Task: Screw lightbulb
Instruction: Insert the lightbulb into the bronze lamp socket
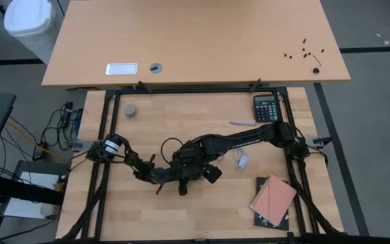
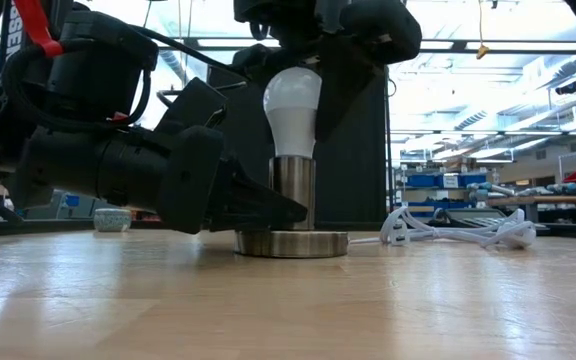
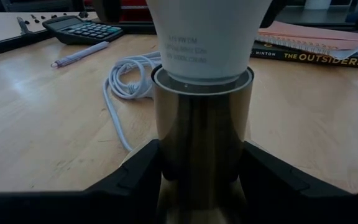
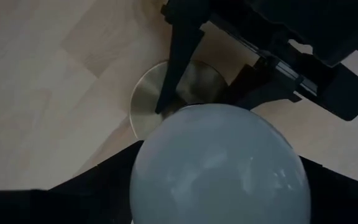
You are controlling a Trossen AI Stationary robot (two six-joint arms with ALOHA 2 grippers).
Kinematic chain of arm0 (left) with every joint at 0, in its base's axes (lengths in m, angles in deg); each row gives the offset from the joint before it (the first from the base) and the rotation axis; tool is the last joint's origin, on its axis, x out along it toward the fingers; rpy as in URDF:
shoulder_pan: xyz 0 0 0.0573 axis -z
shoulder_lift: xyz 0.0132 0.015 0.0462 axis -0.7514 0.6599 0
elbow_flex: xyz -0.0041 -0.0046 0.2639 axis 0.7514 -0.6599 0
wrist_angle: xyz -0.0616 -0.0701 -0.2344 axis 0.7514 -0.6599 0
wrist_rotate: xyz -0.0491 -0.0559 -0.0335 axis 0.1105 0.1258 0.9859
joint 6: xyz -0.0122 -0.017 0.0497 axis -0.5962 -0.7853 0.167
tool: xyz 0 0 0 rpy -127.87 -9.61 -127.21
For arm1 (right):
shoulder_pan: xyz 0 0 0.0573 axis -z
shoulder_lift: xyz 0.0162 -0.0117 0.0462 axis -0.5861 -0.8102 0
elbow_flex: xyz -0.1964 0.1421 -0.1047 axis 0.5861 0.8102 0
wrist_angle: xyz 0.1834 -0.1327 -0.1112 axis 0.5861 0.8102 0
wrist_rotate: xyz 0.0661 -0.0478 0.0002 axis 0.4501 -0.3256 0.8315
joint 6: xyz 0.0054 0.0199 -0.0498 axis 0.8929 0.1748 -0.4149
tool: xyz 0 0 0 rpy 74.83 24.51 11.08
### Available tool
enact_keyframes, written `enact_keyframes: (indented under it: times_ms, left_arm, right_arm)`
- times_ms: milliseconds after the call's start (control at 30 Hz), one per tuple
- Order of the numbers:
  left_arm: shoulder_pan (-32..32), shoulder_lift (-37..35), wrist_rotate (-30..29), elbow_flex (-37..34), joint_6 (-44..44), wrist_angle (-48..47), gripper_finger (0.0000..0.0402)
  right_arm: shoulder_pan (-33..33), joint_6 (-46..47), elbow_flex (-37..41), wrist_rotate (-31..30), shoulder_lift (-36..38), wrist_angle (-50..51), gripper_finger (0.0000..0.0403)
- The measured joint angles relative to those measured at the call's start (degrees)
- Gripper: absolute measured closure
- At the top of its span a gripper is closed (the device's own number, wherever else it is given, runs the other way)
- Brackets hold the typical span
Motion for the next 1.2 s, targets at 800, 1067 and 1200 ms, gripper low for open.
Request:
enact_keyframes:
  times_ms: [800,1067,1200]
  left_arm:
    - [-0.37,0.00,-0.07,0.00,-0.02,0.00,0.0208]
    - [-0.68,0.00,1.68,1.68,-0.03,-1.33,0.0208]
    - [-0.81,0.00,2.14,4.09,-0.03,-5.87,0.0208]
  right_arm:
    - [-0.02,0.87,-0.04,0.11,0.00,-2.88,0.0098]
    - [-0.69,7.49,-0.13,-0.22,0.00,3.50,0.0102]
    - [-1.53,10.26,-0.67,-1.16,0.00,3.96,0.0103]
